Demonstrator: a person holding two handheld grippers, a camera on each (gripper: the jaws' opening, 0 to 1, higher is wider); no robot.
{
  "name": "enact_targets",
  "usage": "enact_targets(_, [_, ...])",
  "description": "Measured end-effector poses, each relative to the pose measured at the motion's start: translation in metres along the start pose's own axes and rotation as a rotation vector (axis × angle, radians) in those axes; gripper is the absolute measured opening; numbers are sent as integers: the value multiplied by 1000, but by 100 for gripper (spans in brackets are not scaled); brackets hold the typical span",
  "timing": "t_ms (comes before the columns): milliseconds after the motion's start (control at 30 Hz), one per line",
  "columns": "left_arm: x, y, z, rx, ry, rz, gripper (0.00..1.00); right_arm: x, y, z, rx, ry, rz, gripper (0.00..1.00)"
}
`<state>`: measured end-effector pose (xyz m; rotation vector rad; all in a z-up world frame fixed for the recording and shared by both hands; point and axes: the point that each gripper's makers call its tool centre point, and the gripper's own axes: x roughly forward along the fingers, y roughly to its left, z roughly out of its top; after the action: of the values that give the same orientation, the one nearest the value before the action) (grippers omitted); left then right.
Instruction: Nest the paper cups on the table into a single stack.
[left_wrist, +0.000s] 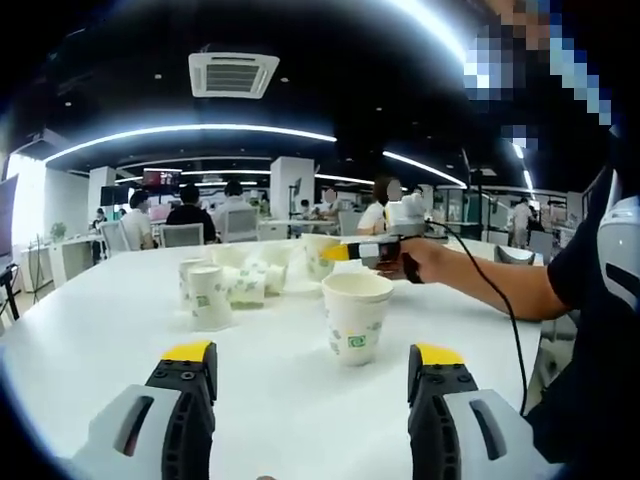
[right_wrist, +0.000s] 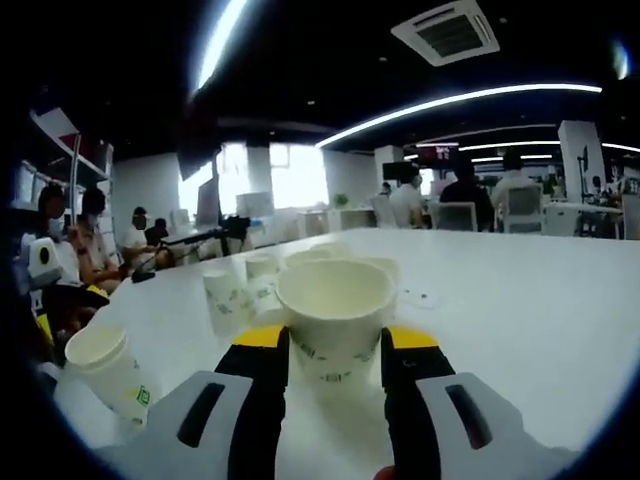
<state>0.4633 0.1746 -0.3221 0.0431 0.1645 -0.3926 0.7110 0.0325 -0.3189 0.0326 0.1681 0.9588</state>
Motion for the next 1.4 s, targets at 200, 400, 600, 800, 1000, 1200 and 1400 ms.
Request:
enact_targets(200, [3, -3, 2, 10, 5, -5, 83, -3, 3, 5, 12, -21, 14, 38])
enact_targets(400, [5, -4, 6, 23, 7, -8, 83, -4, 7, 6, 13, -26, 26, 38])
enact_targets(600, [8, -6, 9, 30, 3, -15, 83, -7, 5, 6, 12, -29, 24, 38])
enact_targets(800, [10, -8, 12, 37, 3, -24, 83, -12, 7, 11, 13, -38, 41, 38])
enact_targets(1000, [10, -6, 22, 42, -12, -26, 82, -15, 33, 22, -25, -55, 142, 38])
enact_targets(1200, [11, -4, 32, 40, -31, -26, 80, -19, 63, 28, -108, -58, 250, 38])
enact_targets(1400, [14, -5, 47, 41, -62, -35, 79, -22, 83, 33, -164, -56, 309, 38])
